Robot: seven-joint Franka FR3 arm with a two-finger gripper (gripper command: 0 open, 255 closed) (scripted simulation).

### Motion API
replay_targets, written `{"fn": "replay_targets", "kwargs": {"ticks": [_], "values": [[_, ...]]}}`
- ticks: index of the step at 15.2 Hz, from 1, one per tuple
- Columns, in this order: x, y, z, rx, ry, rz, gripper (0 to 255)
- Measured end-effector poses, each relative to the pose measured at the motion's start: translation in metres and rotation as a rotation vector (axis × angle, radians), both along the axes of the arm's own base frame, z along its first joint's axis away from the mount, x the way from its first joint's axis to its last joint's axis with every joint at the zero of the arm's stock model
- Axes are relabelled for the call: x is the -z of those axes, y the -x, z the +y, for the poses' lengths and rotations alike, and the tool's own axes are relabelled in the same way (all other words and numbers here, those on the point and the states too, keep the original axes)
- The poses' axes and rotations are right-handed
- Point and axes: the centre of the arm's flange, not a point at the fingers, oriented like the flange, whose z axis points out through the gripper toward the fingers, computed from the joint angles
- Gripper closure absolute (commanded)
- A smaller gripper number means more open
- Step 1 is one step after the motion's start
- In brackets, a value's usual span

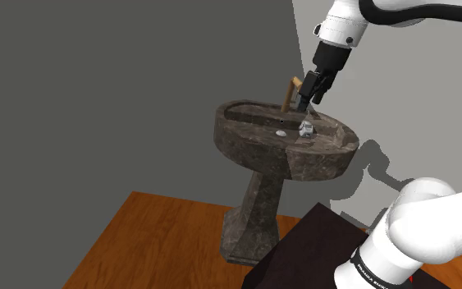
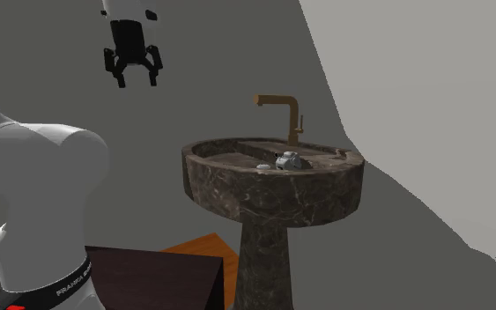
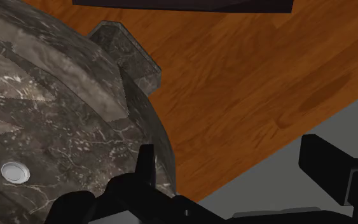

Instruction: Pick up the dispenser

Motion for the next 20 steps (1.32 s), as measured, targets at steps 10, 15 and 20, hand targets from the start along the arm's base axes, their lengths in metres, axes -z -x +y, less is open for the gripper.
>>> {"fn": "replay_targets", "kwargs": {"ticks": [10,15,20], "values": [[0.041,-0.050,-0.083,0.101,-0.008,-0.001,0],[0.064,-0.077,-0.135,0.165,-0.012,-0.002,0],[0.090,-0.102,-0.192,0.228,-0.016,-0.003,0]]}}
